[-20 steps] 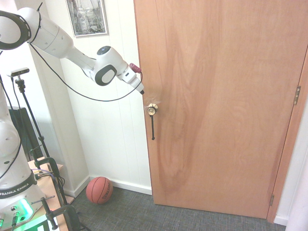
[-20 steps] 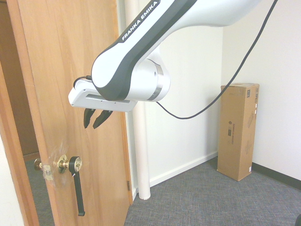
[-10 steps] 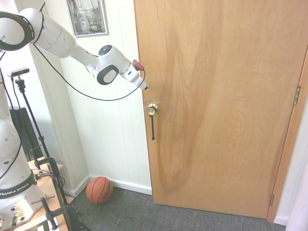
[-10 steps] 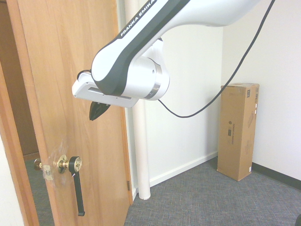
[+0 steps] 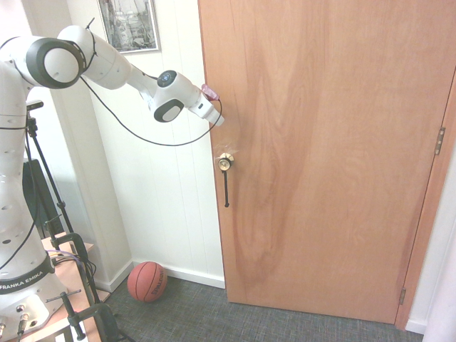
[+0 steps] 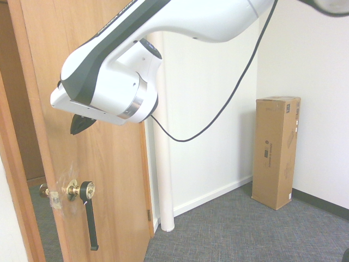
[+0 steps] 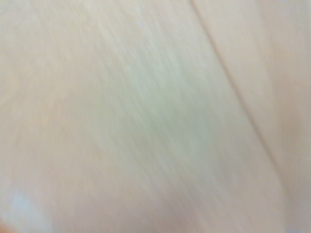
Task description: Close the door
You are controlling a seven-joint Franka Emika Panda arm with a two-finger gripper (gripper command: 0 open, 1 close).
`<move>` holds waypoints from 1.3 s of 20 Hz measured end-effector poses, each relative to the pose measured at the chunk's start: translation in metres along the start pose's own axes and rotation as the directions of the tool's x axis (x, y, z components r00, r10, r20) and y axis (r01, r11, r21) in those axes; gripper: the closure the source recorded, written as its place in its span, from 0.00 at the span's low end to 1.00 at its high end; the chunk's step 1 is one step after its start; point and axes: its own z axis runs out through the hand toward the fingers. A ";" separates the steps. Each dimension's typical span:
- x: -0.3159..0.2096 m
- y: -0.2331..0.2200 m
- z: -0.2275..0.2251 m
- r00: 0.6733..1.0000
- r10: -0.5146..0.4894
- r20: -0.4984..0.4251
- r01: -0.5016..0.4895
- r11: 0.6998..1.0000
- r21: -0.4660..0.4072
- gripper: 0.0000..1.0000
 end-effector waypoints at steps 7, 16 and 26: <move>-0.012 -0.017 0.068 0.999 -0.031 0.021 0.031 0.999 0.024 1.00; -0.032 -0.058 0.101 0.998 -0.046 0.040 0.047 0.999 -0.009 1.00; 0.011 -0.029 0.077 0.998 -0.059 -0.019 0.054 0.977 -0.207 1.00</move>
